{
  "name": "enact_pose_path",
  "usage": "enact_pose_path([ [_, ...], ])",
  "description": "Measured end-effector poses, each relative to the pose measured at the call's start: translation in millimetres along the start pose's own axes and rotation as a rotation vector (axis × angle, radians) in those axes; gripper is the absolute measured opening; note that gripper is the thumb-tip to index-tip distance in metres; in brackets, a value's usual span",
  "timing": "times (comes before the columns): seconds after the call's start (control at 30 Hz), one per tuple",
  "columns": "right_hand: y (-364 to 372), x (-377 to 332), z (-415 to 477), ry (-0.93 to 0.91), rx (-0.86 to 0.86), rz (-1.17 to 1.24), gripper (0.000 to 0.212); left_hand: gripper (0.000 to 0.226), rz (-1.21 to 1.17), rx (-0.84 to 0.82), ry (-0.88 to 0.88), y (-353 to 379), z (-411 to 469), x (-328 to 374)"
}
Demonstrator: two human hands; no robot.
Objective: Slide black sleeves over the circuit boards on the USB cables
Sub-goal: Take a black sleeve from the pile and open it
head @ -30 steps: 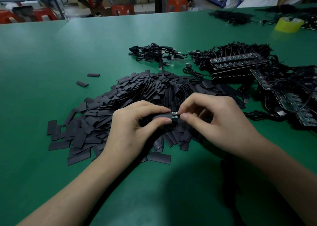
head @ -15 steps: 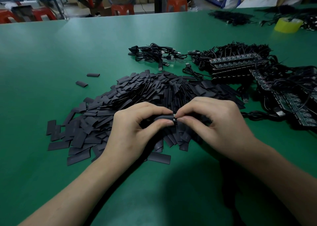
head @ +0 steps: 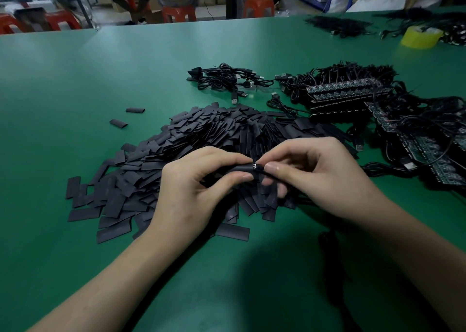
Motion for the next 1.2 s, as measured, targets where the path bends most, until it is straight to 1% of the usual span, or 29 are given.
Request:
enact_pose_path([
  [0.07,-1,1,1,0.040,-0.040,0.062,0.014,0.018,0.003,-0.008,0.017,-1,-1,0],
  [0.17,0,1,2,0.082,-0.095,0.123,0.004,0.016,0.012,-0.024,0.059,0,-2,3],
  [0.27,3,3,2,0.130,-0.129,0.212,0.014,0.017,0.015,-0.035,0.083,1,-3,4],
  [0.37,5,5,2,0.167,-0.162,0.302,0.015,0.017,0.020,-0.030,0.075,1,-3,3],
  [0.47,8,6,1,0.177,-0.190,0.343,0.016,0.018,0.047,-0.013,0.065,1,-3,3],
  [0.53,9,6,2,0.158,-0.166,0.345,0.013,0.020,0.065,0.018,0.049,1,-2,3],
  [0.6,9,6,2,0.117,-0.112,0.309,0.010,0.026,0.077,0.069,0.000,1,-1,4],
  [0.67,9,6,2,0.056,-0.056,0.242,0.014,0.034,0.063,0.129,-0.075,-1,-2,5],
  [0.77,7,4,-1,-0.059,0.043,0.058,0.017,0.035,-0.022,0.185,-0.193,0,-4,4],
  [0.87,9,0,-5,-0.192,0.136,-0.191,0.014,0.038,-0.159,0.169,-0.289,6,-6,1],
  [0.93,10,-4,-7,-0.259,0.195,-0.287,0.011,0.048,-0.194,0.121,-0.285,9,-5,1],
  [1.0,11,-6,-6,-0.299,0.229,-0.330,0.008,0.062,-0.180,0.061,-0.261,10,-4,3],
  [1.07,12,-6,-7,-0.315,0.220,-0.338,0.008,0.070,-0.178,0.026,-0.249,13,-3,4],
  [1.13,14,-5,-7,-0.312,0.191,-0.322,0.008,0.069,-0.199,0.031,-0.251,13,-3,2],
  [1.2,14,-3,-7,-0.260,0.172,-0.245,0.010,0.067,-0.213,0.046,-0.235,13,-3,1],
])
Point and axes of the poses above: each hand's wrist, its own z-axis towards the middle knuckle, its own y-axis out of the palm, x = y × z, the point moved 2 cm from there along z, towards the middle knuckle, and after that the axes turned 1 degree about -z, right-handed, at the moved point
